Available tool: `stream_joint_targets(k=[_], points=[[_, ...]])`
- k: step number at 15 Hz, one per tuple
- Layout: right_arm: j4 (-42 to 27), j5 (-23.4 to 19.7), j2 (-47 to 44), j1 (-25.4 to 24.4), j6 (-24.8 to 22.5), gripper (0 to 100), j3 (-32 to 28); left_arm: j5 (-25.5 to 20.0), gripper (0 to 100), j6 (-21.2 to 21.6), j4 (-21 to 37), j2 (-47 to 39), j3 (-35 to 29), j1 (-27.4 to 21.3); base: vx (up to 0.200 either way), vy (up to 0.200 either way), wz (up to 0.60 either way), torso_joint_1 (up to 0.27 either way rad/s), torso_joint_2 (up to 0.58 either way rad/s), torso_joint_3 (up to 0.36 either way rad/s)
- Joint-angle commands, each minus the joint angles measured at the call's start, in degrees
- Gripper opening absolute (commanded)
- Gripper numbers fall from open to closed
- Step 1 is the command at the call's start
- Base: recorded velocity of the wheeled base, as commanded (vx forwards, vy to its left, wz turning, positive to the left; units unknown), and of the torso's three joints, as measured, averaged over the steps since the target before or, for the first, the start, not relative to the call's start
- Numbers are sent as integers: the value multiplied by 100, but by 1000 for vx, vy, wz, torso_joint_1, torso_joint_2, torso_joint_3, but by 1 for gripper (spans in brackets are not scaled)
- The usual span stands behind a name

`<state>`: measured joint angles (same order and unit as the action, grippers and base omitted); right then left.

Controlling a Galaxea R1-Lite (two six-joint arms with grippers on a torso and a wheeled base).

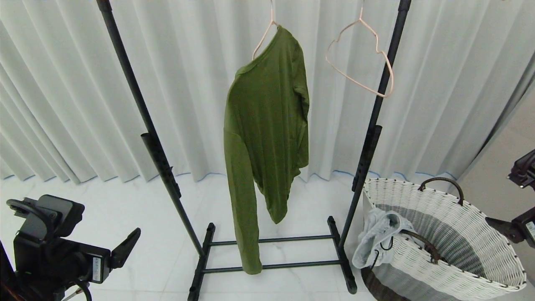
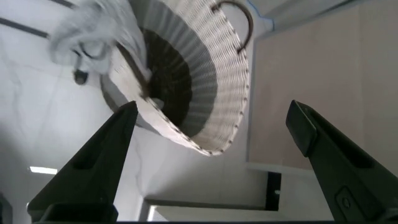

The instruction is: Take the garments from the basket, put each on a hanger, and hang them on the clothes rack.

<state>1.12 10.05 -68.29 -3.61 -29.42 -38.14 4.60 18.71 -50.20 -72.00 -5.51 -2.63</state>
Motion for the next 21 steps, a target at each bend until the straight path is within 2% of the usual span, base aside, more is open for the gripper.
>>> stream_joint_targets(k=[1,4,7,9,11,13,16,21], points=[[187,-11,-105,-26,6,100,185,6,100,1,2,-34,-20,0,200,0,0,7,-7,12],[573,-143,-264,-43,6,100,457,6,100,1,2,-34,-38,0,200,0,0,4,-1,1],[802,-627,-589,-158,32,100,677,-3,100,27,2,-34,-29,-9,200,0,0,-2,2,1],[1241,-671,-1081,-439,32,100,1090,-20,100,264,-7,-16,-29,-44,0,0,0,0,0,0],[2024,-635,-1784,-676,32,100,1538,-20,100,379,-16,-7,-73,-194,0,0,0,0,0,0],[2533,-398,-2276,-764,32,100,1802,-20,100,379,-16,19,-47,-396,0,0,0,0,0,0],[2788,-284,-2944,-764,94,100,1775,-3,100,388,-25,28,-73,-660,0,0,0,0,0,0],[4054,33,-4060,-764,129,100,1705,15,100,572,-25,98,-126,-739,0,0,0,0,0,0]])
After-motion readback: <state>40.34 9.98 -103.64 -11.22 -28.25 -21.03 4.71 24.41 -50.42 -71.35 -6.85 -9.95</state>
